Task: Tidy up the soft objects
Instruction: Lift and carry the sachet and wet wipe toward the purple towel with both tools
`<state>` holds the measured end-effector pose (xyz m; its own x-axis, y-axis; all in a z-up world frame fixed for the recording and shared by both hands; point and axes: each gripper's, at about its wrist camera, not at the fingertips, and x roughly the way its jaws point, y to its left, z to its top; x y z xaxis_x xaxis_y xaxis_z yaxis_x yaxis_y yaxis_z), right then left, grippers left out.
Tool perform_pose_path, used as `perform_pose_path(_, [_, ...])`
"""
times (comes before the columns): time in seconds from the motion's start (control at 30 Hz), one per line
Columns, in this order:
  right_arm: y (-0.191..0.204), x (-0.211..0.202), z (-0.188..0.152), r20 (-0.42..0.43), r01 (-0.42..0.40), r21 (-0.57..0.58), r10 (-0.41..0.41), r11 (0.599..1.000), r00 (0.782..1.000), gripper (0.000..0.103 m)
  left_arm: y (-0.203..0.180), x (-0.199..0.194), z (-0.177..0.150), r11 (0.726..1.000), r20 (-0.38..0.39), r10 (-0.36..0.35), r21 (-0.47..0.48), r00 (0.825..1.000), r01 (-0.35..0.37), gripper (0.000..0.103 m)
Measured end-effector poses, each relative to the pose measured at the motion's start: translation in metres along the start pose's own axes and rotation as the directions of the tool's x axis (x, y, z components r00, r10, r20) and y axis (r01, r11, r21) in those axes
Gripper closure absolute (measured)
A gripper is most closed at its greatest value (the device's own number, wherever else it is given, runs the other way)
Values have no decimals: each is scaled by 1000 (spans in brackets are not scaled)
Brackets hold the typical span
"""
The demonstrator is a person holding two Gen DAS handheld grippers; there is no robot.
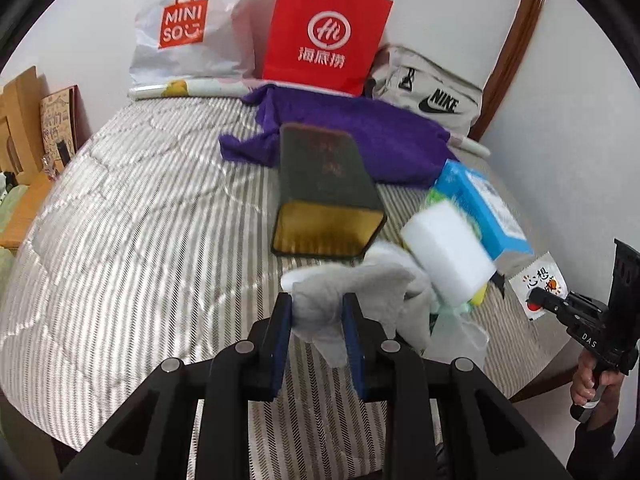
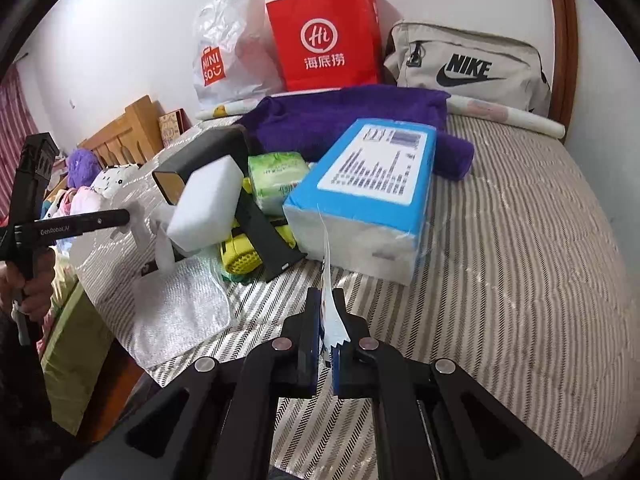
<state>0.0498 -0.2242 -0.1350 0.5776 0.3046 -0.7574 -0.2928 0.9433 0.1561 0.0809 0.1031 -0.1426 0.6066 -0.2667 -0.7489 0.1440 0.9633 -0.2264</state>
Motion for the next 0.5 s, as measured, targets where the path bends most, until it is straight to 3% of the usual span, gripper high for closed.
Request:
perform_pose_path(0.3, [-3,-20,39,31,-15,-6,15,1000,999,98,-1,-24,39,1000,59,19,-25,998,-18,79])
perform_pose_path(0.5, [-9,-19,82,43,1,-8,-1,1000,999,98,-1,-23,77,999,78,37,-43,996,-34,79])
